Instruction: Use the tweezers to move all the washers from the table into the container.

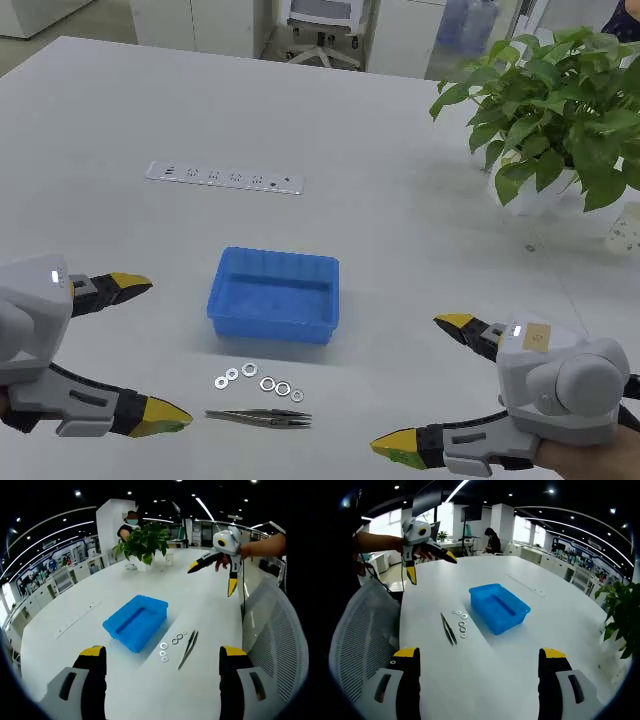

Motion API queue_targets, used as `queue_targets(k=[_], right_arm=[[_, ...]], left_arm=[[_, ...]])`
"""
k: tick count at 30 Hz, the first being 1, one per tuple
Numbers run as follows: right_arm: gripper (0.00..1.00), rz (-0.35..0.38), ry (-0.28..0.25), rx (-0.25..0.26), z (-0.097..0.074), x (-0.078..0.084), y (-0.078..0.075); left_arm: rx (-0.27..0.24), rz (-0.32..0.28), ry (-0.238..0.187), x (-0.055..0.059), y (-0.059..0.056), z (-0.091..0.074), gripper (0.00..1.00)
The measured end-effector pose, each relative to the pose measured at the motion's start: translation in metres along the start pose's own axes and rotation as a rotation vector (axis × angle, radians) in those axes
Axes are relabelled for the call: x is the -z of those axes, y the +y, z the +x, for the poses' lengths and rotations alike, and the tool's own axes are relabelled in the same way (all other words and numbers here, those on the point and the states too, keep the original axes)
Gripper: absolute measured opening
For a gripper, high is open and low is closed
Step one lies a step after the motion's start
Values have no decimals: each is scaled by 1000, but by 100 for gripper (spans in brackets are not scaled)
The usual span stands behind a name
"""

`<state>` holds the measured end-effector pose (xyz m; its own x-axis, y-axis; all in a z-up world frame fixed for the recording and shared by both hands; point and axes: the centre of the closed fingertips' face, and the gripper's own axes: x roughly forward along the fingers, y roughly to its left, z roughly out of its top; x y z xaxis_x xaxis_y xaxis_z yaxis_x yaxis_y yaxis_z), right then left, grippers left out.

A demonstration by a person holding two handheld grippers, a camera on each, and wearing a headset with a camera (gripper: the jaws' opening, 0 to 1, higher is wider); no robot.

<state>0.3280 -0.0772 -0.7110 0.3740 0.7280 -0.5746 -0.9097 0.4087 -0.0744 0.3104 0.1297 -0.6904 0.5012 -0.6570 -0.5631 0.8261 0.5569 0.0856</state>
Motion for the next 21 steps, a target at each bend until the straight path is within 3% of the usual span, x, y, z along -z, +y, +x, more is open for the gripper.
queue_targets(k=[21], right_arm=[[99, -5, -7, 4, -1, -3, 0]], left_arm=[[-2, 5, -6, -1, 0, 0, 100]])
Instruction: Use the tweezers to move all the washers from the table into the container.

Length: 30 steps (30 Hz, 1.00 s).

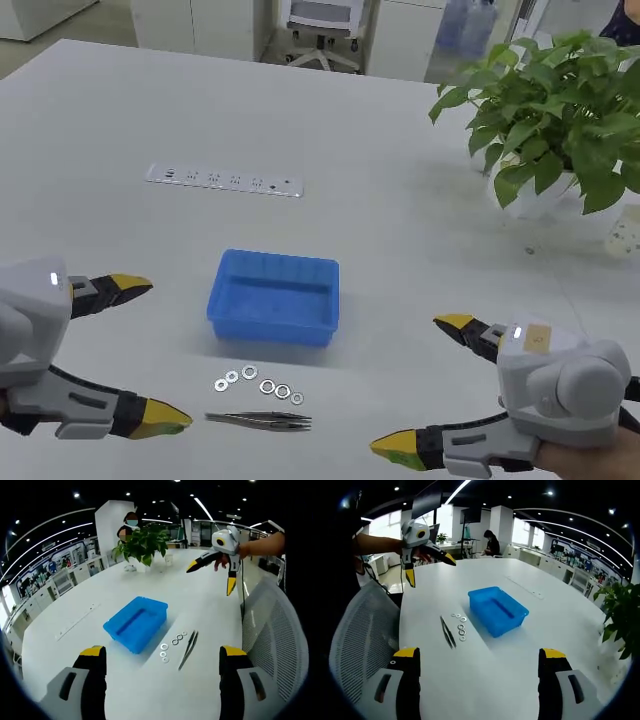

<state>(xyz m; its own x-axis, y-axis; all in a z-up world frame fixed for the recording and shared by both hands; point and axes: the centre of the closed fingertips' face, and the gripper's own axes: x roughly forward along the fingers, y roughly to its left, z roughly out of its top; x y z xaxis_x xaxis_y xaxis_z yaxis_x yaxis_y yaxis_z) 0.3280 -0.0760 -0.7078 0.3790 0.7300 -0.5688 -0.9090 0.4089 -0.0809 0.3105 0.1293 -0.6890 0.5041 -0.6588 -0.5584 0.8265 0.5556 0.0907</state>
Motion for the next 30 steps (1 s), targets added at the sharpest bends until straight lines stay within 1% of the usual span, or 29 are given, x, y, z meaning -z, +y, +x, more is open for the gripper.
queue_targets(k=[12, 24, 30], right_arm=[[99, -2, -7, 5, -1, -2, -1], [99, -4, -4, 7, -1, -1, -2], [99, -4, -9, 9, -1, -3, -3]], left_arm=[[1, 4, -11, -3, 0, 0, 100], [2, 7, -10, -3, 1, 0, 100], [-1, 7, -9, -3, 2, -1, 100]])
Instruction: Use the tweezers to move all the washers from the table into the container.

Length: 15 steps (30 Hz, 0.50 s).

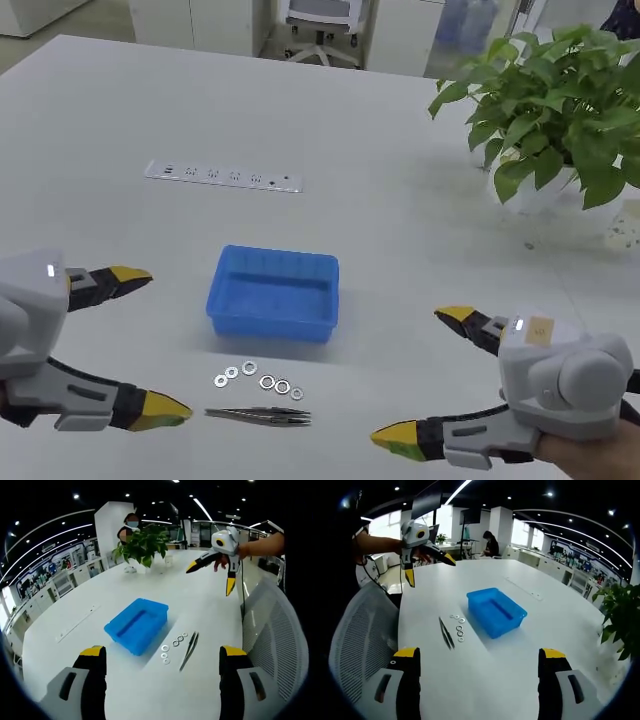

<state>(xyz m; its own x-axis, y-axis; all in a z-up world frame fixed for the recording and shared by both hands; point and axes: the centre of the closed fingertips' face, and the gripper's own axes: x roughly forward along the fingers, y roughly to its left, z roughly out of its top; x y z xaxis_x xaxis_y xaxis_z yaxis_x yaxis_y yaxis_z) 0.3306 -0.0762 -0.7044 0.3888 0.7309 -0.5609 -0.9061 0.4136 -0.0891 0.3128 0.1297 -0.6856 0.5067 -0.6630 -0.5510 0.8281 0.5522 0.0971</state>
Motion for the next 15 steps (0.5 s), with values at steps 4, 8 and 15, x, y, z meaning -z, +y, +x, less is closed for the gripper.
queue_targets(k=[4, 8, 15], right_arm=[[99, -2, 0, -1, 1, -1, 0], [99, -2, 2, -2, 1, 0, 0], [99, 1, -1, 0, 0, -1, -1]], left_arm=[[-1, -2, 0, 0, 1, 0, 100], [2, -2, 3, 1, 1, 0, 100], [1, 1, 0, 0, 1, 0, 100]])
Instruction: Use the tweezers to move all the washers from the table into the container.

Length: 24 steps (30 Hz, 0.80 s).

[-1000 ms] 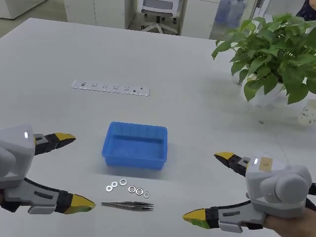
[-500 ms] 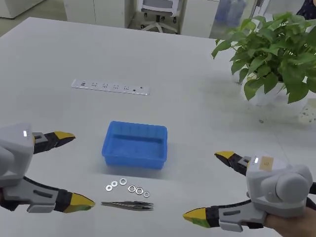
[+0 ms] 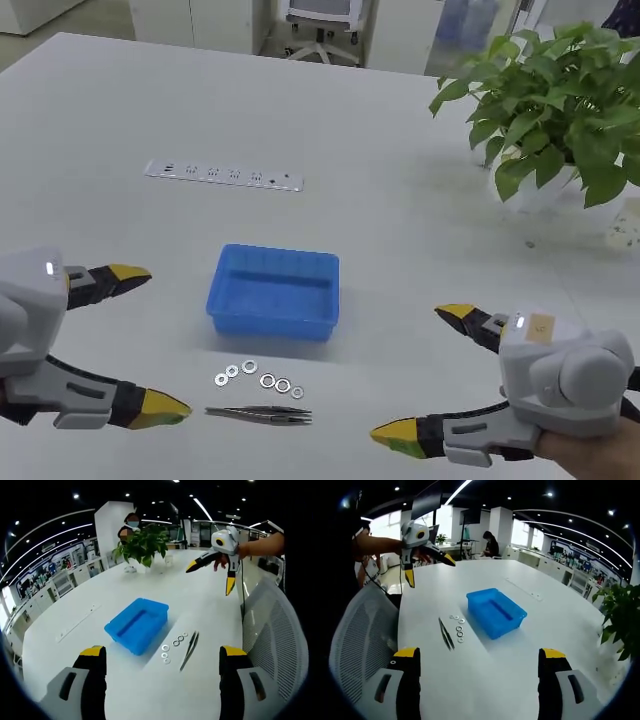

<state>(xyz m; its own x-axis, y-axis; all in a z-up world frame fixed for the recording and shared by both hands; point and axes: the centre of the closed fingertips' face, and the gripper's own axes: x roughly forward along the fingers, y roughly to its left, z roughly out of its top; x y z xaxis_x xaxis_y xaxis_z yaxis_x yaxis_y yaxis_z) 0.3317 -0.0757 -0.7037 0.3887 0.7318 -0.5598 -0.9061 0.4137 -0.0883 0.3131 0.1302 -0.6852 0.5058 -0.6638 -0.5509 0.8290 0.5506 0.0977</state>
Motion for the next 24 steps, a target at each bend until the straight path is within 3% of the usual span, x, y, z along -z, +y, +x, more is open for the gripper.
queue_targets(k=[12, 24], right_arm=[[99, -6, 0, -1, 1, -2, -2], [97, -25, 5, -20, 7, -2, -3]], left_arm=[[0, 3, 1, -1, 1, 0, 100], [21, 13, 28, 5, -2, 7, 100]])
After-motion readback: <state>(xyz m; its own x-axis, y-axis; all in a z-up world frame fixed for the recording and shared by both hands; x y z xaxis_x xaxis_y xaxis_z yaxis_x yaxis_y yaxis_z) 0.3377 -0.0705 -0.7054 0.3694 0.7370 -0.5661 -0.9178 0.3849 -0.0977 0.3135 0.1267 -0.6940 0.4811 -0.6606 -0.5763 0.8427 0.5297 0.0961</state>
